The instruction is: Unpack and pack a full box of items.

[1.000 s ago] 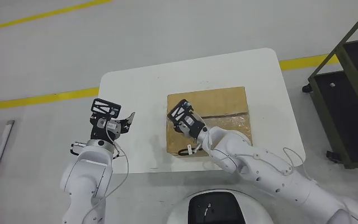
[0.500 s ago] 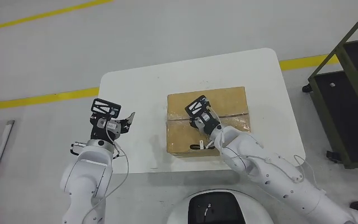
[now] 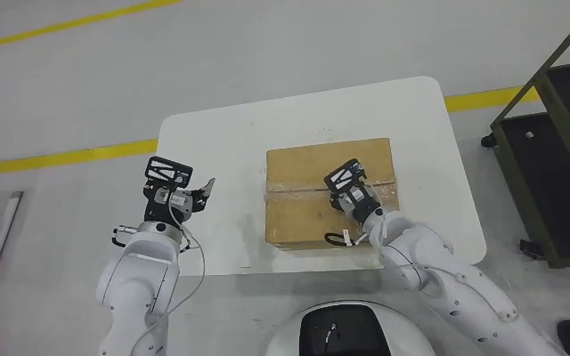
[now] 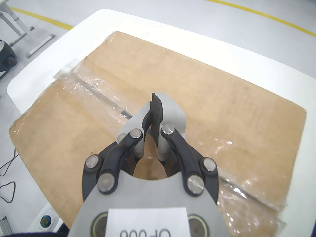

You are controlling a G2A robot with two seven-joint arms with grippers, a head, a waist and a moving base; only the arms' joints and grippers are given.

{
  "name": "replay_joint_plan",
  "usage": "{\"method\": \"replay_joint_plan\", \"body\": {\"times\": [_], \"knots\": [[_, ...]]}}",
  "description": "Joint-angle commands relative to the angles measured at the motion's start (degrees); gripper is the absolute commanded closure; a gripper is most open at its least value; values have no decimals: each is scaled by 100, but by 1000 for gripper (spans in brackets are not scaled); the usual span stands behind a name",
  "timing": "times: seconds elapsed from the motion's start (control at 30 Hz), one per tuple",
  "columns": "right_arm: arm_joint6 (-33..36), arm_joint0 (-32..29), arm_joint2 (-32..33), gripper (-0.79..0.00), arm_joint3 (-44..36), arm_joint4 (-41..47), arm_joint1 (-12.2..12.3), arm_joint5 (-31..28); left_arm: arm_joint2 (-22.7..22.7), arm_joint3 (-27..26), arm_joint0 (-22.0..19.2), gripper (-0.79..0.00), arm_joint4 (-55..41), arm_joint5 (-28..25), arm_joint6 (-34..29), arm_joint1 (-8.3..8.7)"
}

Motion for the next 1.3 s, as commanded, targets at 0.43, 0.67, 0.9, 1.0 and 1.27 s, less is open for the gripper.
{"method": "replay_joint_plan", "body": {"times": [0.43,0.67,0.9,1.0,1.27], "knots": [[240,-1077,1150,0,-713,-475,181,-204,0,0,0,-785,0,0,0,0],[319,-1608,1918,0,-1307,-587,252,-99,0,0,0,-785,0,0,0,0],[238,-1552,2159,0,-1610,-394,250,-313,0,0,0,-785,0,0,0,0],[48,-1370,1953,0,-1570,-172,212,-418,-4,1,8,-785,1,13,25,0],[-695,-19,176,0,-561,285,-86,-972,-266,8,121,-785,96,188,226,16]]}}
